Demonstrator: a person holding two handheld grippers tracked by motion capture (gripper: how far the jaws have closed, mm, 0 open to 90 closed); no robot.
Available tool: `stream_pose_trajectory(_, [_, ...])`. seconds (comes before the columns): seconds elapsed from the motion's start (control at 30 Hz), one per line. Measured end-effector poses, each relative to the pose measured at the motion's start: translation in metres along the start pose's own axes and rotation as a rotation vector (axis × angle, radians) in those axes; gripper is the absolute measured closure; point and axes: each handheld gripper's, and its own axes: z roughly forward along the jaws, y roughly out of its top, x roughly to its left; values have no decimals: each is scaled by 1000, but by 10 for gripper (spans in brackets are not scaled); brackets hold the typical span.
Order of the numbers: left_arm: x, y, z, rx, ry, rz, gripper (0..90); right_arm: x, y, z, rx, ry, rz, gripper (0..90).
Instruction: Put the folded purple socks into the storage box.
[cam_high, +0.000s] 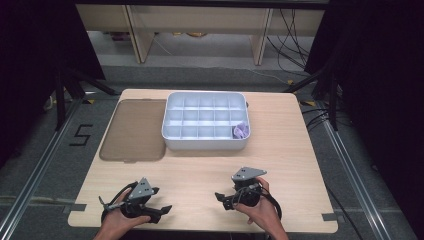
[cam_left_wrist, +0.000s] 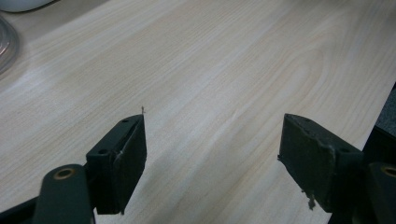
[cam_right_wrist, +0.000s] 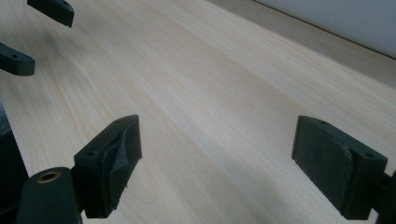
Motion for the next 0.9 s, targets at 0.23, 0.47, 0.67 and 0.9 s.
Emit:
stream_pose_trajectory(0.23, [-2,0,1,-8,-7,-5,227,2,-7,-1,14,-1,2,165])
stream_pose_trajectory(0.47, [-3,0,1,5,-13,12,227,4,-11,-3,20,0,4,164])
stream_pose_trajectory(0.67, [-5,0,2,3,-16,-8,227,8,-16,-6,20,-8,2,164])
stream_pose_trajectory(0.9, [-7,0,2,3,-21,21,226,10,-23,-7,23,-14,-6,164])
